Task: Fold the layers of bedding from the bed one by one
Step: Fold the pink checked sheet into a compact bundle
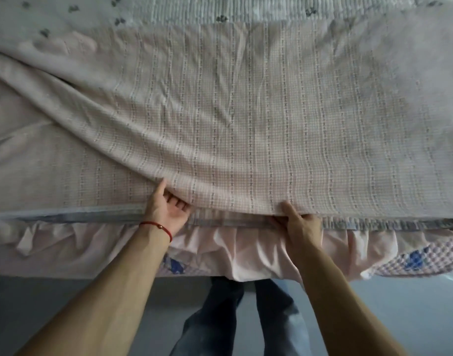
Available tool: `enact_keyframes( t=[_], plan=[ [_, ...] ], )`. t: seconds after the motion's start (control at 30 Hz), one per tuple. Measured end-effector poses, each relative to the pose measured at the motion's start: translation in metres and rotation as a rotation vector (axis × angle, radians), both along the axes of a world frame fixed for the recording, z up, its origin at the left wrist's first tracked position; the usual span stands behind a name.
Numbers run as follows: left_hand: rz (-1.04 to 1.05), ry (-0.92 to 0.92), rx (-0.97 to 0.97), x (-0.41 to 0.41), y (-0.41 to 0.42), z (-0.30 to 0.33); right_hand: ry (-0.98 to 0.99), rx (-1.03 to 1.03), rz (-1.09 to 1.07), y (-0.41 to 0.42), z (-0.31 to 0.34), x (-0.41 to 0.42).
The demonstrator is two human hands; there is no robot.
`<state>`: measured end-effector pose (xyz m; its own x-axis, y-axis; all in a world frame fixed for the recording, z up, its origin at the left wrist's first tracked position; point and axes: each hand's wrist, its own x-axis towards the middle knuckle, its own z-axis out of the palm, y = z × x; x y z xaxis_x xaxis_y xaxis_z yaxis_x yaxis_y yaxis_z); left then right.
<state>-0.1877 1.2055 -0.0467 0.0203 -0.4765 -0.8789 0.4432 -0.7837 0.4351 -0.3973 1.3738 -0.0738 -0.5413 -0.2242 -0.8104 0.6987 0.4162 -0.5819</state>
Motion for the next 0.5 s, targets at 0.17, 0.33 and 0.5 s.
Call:
enact_keyframes(
  t=[0.17,0.33,0.5],
  plan=[
    [0.102,0.024,-0.100,0.028,-0.009,0.001,-0.031,-0.054,-0.031,0.000,0.001,0.004],
    [-0.078,-0.167,-0.002,0.057,0.028,-0.016,-0.038,0.026,0.543,-0.008,0.035,0.018],
    [-0.062,-0.103,0.020,0.062,0.007,-0.004,0.372,-0.041,1.137,-0.059,0.056,0.063]
  ],
)
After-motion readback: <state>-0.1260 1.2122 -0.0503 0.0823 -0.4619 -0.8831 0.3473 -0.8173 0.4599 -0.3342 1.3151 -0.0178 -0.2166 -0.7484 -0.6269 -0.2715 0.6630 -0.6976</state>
